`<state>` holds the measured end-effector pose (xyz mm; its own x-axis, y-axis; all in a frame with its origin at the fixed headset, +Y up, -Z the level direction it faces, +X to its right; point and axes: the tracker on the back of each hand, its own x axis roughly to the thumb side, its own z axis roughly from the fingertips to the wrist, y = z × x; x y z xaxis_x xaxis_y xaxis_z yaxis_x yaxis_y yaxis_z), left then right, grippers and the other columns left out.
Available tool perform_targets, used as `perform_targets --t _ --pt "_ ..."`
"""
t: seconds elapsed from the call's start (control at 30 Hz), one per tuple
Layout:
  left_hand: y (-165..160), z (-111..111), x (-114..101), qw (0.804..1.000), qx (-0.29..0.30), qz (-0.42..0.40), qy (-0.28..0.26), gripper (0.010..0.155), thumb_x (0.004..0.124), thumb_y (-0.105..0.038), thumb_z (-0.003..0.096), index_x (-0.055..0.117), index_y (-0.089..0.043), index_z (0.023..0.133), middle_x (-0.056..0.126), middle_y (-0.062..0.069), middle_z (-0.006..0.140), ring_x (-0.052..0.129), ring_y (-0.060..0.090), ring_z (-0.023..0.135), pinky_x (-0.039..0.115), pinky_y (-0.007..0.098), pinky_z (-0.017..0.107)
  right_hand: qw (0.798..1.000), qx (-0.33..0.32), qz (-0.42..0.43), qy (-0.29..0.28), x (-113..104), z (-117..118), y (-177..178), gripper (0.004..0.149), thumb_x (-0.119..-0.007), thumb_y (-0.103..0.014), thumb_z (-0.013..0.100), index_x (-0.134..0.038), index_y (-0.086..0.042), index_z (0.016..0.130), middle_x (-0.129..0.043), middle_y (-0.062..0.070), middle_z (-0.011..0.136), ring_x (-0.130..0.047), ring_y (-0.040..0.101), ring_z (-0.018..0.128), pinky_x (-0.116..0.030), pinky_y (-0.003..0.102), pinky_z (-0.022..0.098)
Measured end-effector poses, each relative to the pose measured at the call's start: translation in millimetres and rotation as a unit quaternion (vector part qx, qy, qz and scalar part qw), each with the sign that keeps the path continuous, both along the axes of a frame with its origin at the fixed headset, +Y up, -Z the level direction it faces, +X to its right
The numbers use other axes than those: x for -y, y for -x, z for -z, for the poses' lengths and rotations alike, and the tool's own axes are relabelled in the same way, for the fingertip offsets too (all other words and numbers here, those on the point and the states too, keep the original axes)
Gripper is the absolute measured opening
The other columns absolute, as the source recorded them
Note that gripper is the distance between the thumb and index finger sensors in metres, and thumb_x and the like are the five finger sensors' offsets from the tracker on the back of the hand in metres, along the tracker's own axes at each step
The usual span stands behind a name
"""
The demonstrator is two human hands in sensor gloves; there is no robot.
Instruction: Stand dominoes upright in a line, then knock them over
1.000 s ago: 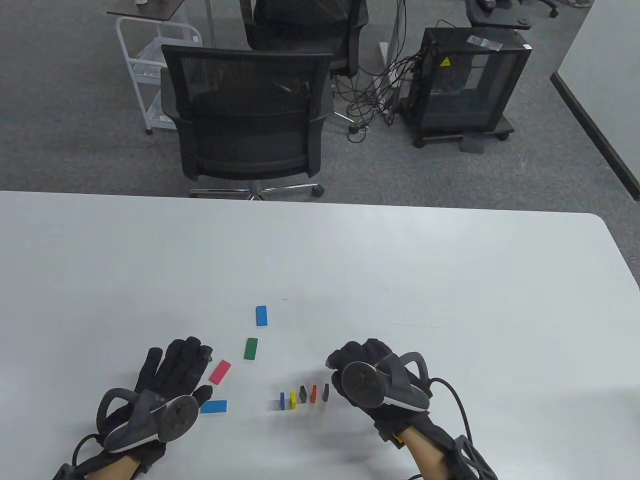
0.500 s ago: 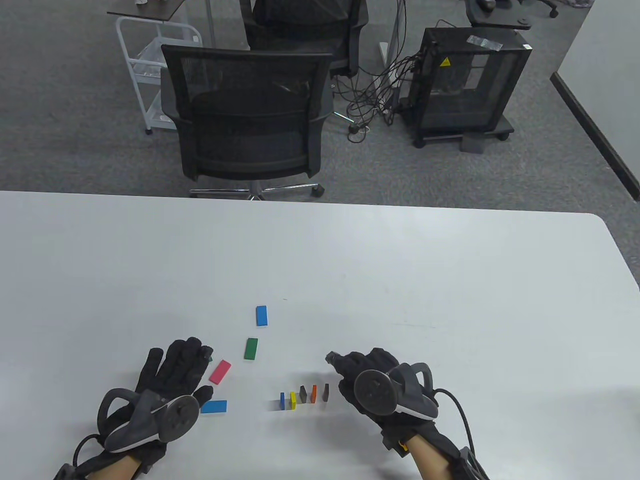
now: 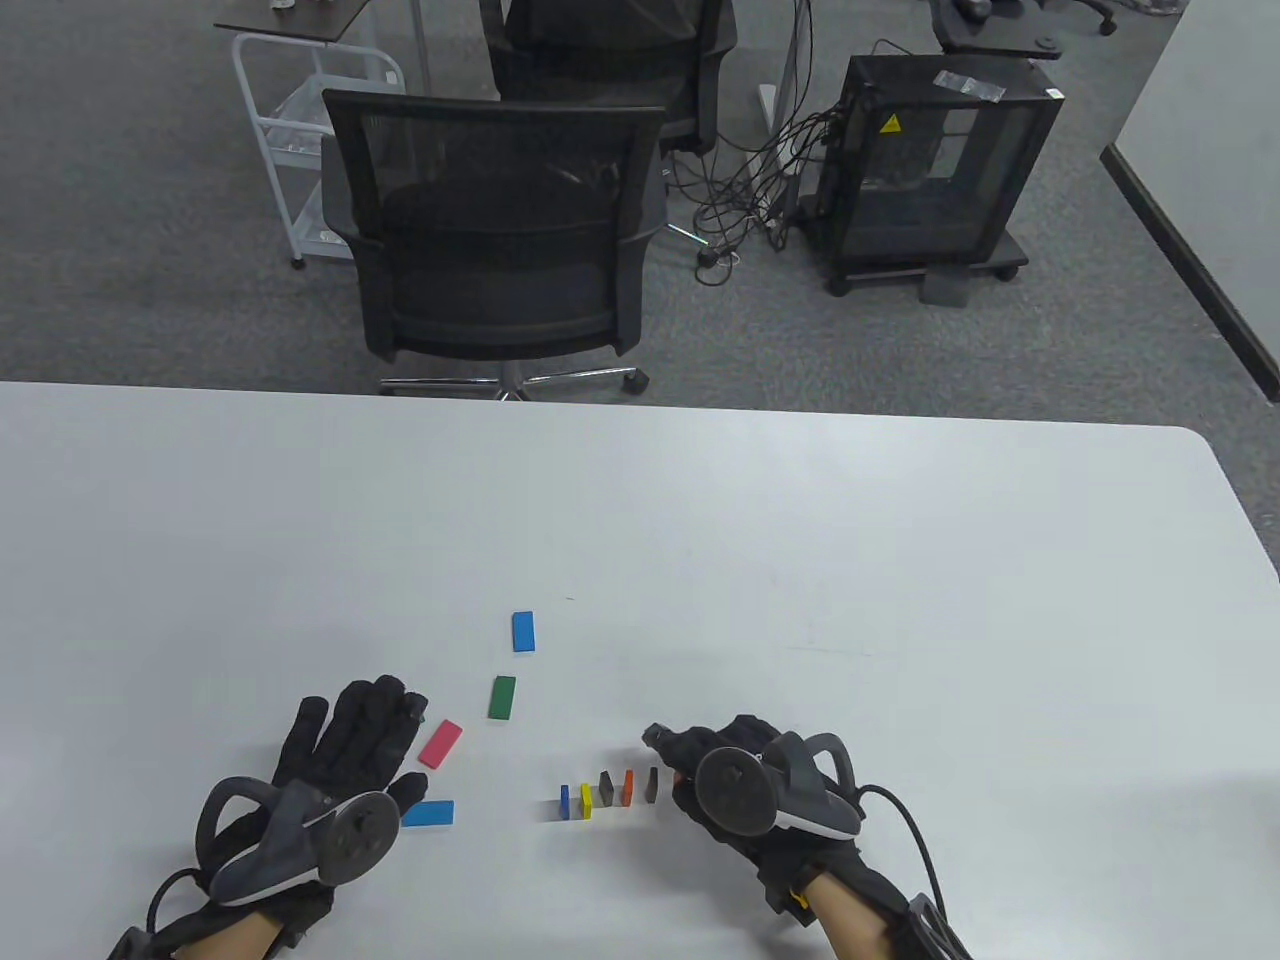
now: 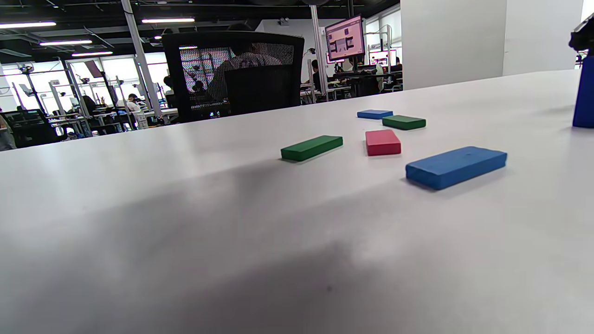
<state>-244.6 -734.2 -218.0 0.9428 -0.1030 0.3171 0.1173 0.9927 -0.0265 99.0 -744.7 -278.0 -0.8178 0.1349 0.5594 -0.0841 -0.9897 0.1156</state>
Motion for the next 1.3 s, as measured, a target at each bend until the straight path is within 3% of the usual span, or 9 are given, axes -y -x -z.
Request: perform_targets --t 0.9,1.17,1.3 --pt "-0.7 -0.5 0.4 1.000 0.001 0.001 0.001 0.070 0.042 -0.054 0.0697 0.029 -0.018 0.128 0.030 0.012 0.134 0.033 0.039 0.123 0.024 0.057 0.088 1.000 0.004 -0.027 0.008 6.8 -4.2 9.0 0.066 -0.076 -0.041 0.054 -0.052 -0.023 0.112 -0.074 0.005 0.102 -0.085 0.026 0.086 -0.056 0.053 0.076" --pt "-0.5 -0.3 1.1 1.000 0.003 -0.004 0.005 0.070 0.043 -0.055 0.0696 0.029 -0.019 0.128 0.030 0.012 0.134 0.033 0.038 0.123 0.024 0.057 0.088 0.999 0.014 -0.031 0.008 -1.6 -4.1 2.8 0.076 -0.074 -0.052 0.052 -0.045 -0.022 0.116 -0.062 0.012 0.110 -0.079 0.031 0.093 -0.051 0.055 0.077" --pt "-4.2 -1.0 3.2 1.000 0.023 0.002 -0.001 0.070 0.050 -0.055 0.0684 0.034 -0.020 0.127 0.034 0.010 0.134 0.037 0.037 0.122 0.026 0.056 0.089 1.000 0.025 -0.014 -0.010 -13.0 -5.6 -7.7 0.078 -0.067 -0.058 0.052 -0.044 -0.022 0.117 -0.056 0.015 0.114 -0.071 0.035 0.099 -0.047 0.057 0.078"
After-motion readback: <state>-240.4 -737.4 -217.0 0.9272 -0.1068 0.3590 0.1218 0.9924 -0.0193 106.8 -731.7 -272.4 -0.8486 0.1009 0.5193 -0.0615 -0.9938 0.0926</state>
